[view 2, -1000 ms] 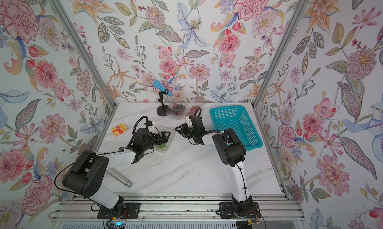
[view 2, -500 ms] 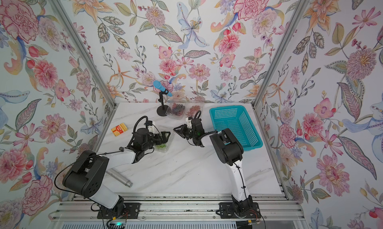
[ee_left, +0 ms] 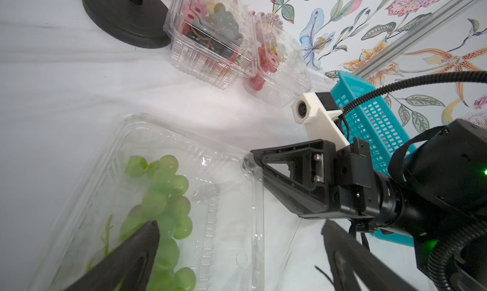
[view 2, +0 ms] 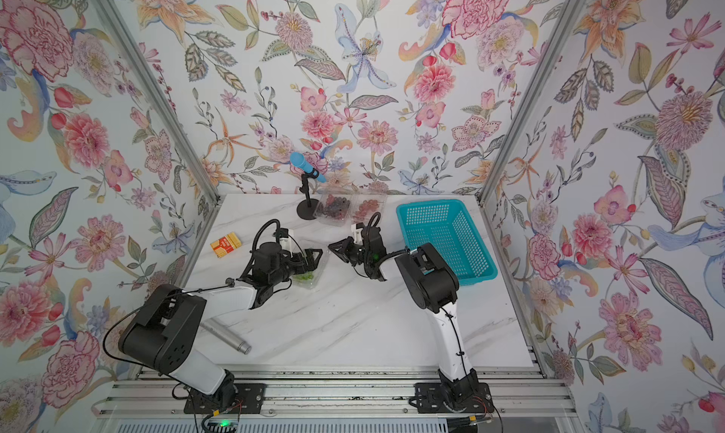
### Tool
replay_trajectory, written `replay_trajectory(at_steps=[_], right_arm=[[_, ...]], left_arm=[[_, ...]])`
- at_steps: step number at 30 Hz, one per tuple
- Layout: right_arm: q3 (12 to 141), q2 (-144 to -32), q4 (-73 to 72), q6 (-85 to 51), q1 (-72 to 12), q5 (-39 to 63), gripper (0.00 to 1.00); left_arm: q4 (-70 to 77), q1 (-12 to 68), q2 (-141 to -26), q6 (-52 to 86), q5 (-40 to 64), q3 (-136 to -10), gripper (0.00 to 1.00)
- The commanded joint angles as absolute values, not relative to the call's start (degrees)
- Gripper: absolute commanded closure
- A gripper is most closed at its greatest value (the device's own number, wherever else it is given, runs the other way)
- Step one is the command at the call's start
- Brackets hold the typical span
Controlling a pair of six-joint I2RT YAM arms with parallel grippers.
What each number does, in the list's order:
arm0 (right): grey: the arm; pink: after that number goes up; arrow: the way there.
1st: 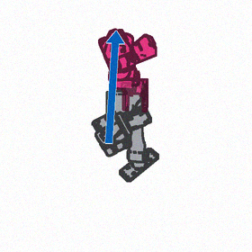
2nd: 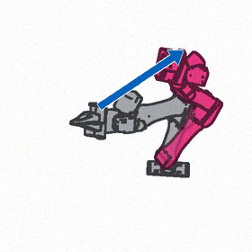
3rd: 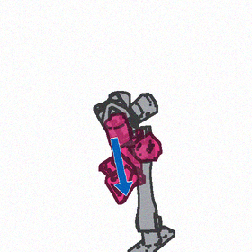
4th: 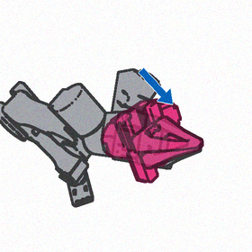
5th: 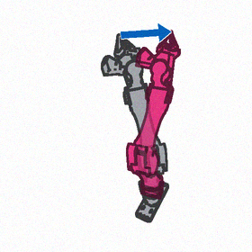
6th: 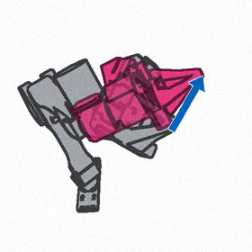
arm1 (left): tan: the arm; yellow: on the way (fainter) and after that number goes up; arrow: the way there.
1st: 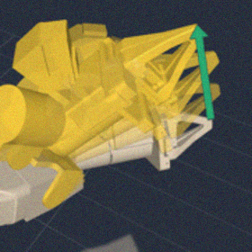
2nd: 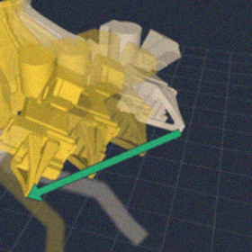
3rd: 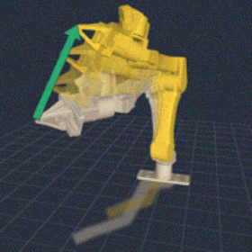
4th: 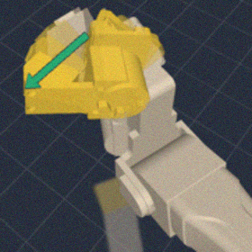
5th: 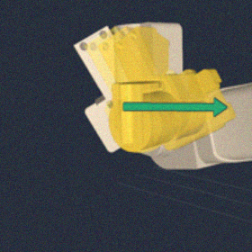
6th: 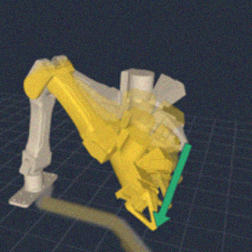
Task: Pack grapes into containers
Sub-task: Close the packing box at the center of the board.
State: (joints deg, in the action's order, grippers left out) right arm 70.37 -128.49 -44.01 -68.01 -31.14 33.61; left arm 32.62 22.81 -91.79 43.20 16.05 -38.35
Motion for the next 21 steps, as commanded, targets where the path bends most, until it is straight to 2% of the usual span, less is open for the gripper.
replay_trajectory(at_steps=[1,21], right_arm=[[69.5,-130.6,-44.5,-68.3,-32.3,33.2,0.84],[67.4,-130.6,-43.7,-66.9,-33.0,31.6,0.92]], left_arm=[[29.3,22.1,-91.4,42.4,15.6,-37.5,0.0],[30.5,22.1,-91.8,42.7,15.6,-36.3,0.0]])
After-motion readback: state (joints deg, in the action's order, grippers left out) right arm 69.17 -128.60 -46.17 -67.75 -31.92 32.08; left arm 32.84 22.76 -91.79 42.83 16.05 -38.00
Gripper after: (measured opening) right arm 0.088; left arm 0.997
